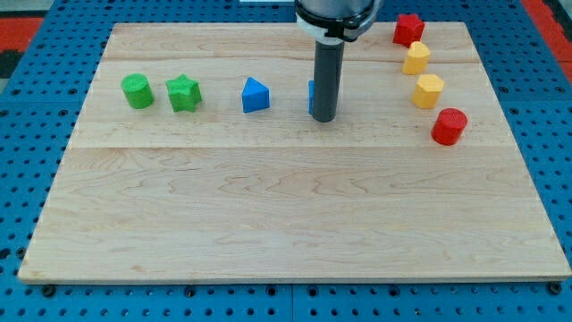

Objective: Place the red circle at the center right side of the board

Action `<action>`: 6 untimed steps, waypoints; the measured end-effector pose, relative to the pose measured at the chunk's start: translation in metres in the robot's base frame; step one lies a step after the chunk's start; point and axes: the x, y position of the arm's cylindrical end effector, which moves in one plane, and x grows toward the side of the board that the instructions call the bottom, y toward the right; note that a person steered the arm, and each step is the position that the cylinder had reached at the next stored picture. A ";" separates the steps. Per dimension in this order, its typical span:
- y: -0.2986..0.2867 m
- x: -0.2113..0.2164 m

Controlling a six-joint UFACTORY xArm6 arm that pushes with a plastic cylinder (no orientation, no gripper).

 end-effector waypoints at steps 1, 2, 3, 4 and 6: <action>0.029 0.019; 0.069 0.016; 0.128 0.013; 0.192 0.001; 0.184 -0.035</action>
